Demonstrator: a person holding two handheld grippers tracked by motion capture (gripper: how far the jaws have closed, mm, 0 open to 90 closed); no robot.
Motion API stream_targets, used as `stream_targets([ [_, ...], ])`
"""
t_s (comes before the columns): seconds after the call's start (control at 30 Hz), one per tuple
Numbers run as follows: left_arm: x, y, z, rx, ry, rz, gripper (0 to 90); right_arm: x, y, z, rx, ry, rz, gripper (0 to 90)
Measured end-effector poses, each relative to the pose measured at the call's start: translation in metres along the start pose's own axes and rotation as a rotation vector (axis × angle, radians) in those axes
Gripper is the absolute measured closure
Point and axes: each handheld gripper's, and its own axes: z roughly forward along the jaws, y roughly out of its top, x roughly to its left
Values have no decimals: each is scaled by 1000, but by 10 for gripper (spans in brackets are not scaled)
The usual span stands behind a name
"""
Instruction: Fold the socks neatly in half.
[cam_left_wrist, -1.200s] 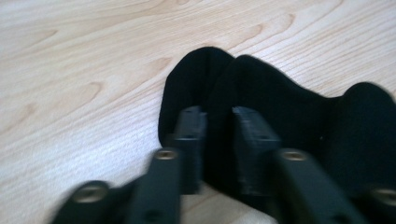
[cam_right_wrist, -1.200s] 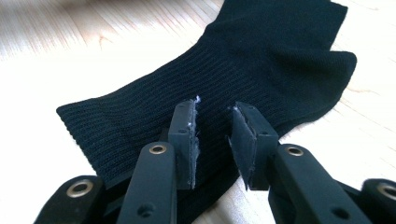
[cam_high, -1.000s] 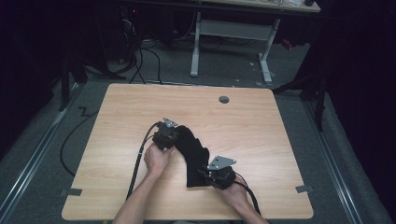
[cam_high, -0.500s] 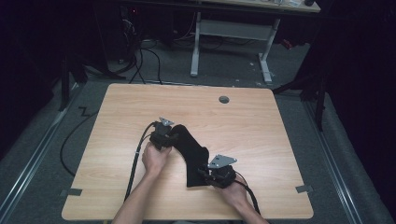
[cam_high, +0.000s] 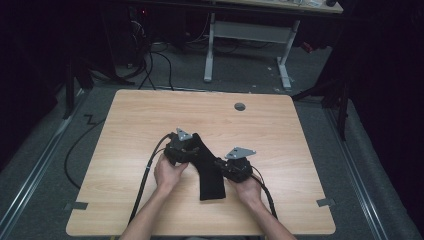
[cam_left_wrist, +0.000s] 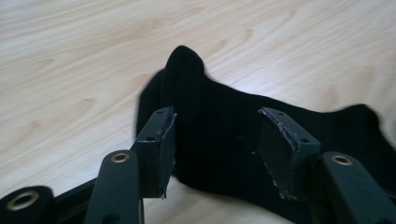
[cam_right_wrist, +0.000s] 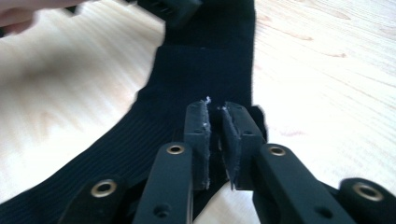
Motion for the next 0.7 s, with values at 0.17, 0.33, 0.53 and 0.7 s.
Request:
stream_targets([
  [0.17, -10, -10, 9, 26, -39, 7, 465, -5, 7, 14, 9, -8, 17, 842],
  [0.33, -16, -17, 16, 41, -49, 13, 462, -6, 9, 25, 25, -9, 13, 838],
  [0.53, -7, -17, 17, 49, 20, 8, 467, -19, 5, 28, 48, -11, 63, 800],
  [0.7, 3, -16, 5, 28, 45, -19, 467, -21, 5, 26, 52, -17, 64, 799],
])
